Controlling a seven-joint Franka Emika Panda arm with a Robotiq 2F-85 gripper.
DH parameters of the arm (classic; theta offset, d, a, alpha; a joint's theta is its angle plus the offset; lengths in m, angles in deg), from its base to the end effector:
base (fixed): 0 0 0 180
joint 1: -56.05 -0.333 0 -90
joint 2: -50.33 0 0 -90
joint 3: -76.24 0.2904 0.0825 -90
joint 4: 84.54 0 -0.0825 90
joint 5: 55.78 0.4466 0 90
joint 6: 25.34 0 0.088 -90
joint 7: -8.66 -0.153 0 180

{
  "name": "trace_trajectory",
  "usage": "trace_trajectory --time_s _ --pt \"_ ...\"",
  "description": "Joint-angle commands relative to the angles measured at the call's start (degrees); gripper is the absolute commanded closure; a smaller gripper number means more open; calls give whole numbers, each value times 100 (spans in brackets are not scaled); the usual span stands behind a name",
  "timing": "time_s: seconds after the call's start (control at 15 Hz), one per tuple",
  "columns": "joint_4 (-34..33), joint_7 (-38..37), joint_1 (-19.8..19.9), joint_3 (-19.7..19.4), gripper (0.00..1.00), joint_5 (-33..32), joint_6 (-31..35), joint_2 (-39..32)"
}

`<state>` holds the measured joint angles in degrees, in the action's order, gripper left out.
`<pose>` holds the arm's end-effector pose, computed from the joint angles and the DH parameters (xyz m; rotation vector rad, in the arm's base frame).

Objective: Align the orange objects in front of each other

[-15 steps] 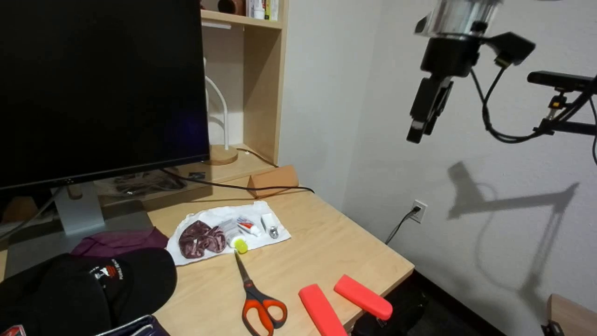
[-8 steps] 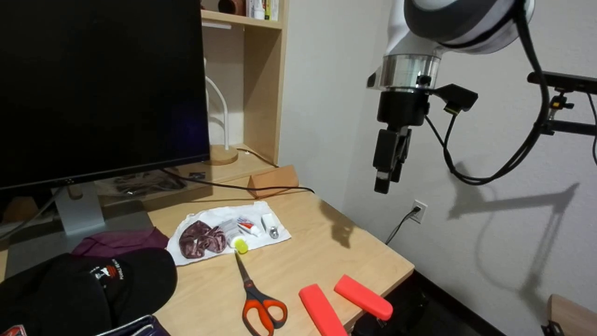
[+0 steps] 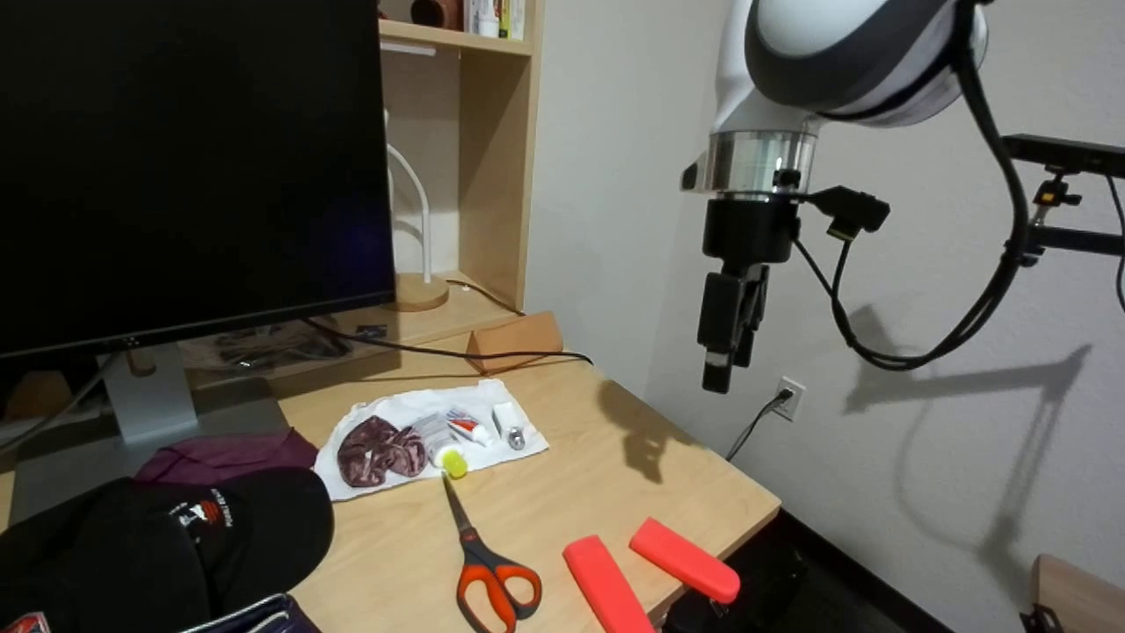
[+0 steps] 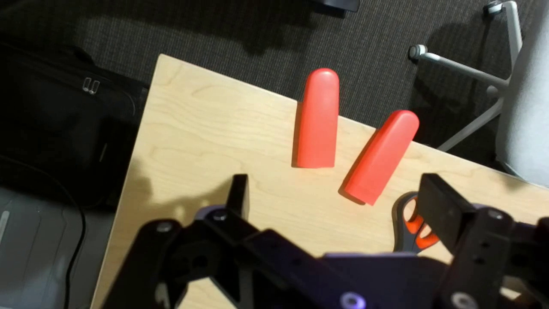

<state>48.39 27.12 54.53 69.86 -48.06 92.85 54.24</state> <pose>0.5189 -0.0307 0.2450 -2.9664 -0.2428 0.2410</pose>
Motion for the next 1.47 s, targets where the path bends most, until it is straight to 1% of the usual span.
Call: trace_trajectory --time_s 0.0,0.13,0.27,0.33,0.53,0.6,0.73,1.0,1.13,1.33,1.4 --pt "675 -69 27 248 0 265 707 -48" --pt "1109 -149 -11 360 0 476 1314 -45" --pt "1442 -135 -68 473 0 913 1996 -156" --pt "1550 -63 -96 529 0 1122 2232 -216" --pt "1733 -129 -156 688 0 1271 2772 -453" --pt "1762 -251 -166 743 0 1147 2935 -555" --pt "1766 -612 -180 813 0 664 3261 -828" --pt "1625 -963 -185 887 0 188 3638 -1344" --pt "1531 -998 -161 922 0 55 3797 -1568" --pt "1373 -922 -115 991 0 45 3884 -1793" --pt "1322 -898 -103 1011 13 44 3873 -1838"
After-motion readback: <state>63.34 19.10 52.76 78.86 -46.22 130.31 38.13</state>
